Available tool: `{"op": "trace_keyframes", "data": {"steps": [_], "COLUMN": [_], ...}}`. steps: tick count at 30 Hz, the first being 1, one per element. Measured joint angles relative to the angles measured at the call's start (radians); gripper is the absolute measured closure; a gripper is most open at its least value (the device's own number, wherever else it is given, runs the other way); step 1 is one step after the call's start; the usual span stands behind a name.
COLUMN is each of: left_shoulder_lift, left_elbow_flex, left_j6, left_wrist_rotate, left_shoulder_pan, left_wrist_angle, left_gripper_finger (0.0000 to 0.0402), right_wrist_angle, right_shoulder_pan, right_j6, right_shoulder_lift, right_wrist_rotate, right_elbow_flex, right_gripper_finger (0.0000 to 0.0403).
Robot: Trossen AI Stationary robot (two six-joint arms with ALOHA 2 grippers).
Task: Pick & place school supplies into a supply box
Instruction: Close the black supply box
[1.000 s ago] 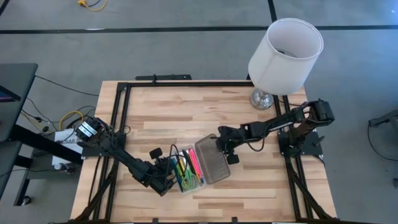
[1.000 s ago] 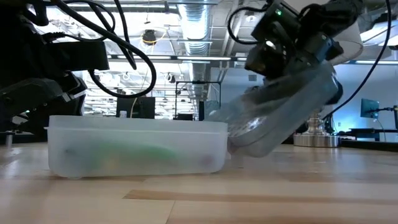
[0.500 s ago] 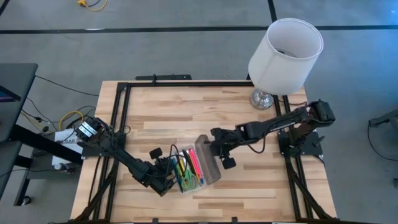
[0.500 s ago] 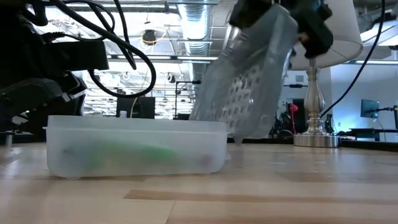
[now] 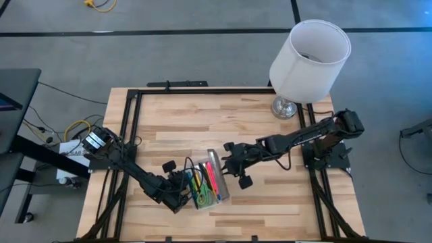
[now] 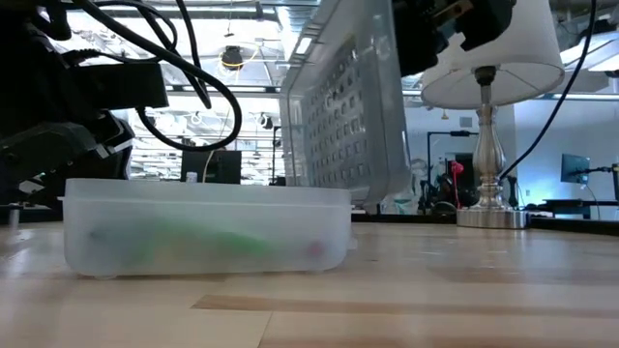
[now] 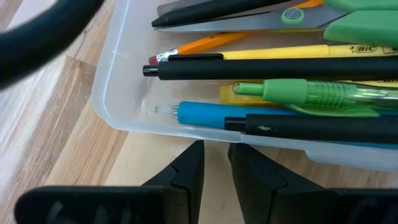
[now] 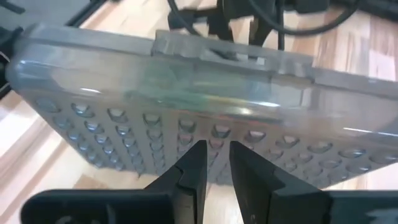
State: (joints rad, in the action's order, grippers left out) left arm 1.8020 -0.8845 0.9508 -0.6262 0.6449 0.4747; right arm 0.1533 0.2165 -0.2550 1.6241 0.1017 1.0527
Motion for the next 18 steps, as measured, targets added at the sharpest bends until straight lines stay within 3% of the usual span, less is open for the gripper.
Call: {"op": "trace_keyframes", "data": {"steps": [14,18], "left_shoulder_lift": [0.001,0.001], "left_elbow_flex": [0.000,-0.002], "left_j6": [0.009,0.060], "left_wrist_rotate": [-0.007,-0.009], "left_shoulder_pan": [0.012,0.031], "left_wrist_angle": [-0.018,0.048], "left_gripper_finger": [0.0325,0.0325], "right_wrist_angle": [-0.190,-0.203], "right_shoulder_pan": [0.005,0.002], "right_j6": [-0.008,-0.007], "right_shoulder_lift": [0.160,0.197], "right_wrist_rotate": [0.005,0.005], "right_elbow_flex": [0.006,0.017], "right_gripper_finger": [0.0337,0.0337]}}
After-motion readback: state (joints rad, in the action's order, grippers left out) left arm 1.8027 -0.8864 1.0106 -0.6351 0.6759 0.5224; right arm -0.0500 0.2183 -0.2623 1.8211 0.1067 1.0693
